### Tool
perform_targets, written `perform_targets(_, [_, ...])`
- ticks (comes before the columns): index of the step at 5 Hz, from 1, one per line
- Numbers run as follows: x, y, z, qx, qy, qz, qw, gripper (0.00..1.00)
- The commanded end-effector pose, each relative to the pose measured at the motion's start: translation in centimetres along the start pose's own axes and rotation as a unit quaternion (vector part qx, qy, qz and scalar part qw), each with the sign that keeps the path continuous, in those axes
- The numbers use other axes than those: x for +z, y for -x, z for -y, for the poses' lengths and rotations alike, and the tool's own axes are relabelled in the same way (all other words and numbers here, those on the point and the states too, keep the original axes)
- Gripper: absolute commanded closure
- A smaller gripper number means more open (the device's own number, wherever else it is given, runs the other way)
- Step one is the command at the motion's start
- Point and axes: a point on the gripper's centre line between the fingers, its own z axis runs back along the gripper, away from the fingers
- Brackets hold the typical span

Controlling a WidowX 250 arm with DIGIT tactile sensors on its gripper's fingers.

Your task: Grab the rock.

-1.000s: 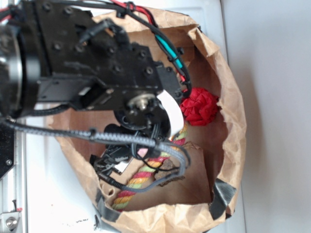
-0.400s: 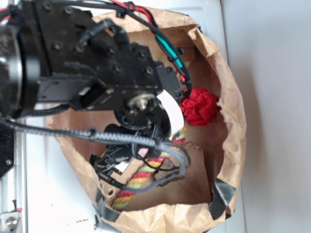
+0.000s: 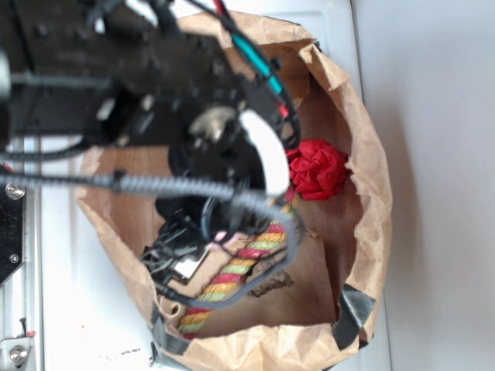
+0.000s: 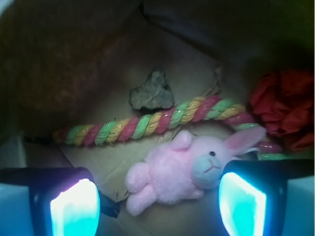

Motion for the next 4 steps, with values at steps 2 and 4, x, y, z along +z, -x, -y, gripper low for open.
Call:
perform_targets(2, [1.9,-2.7,-0.9,-0.035,-0.030,0.062,0.997,0.00])
perform_targets(4, [-0.7,-3.0,0.9,-0.084,-0.020,0.069,0.994,0.00])
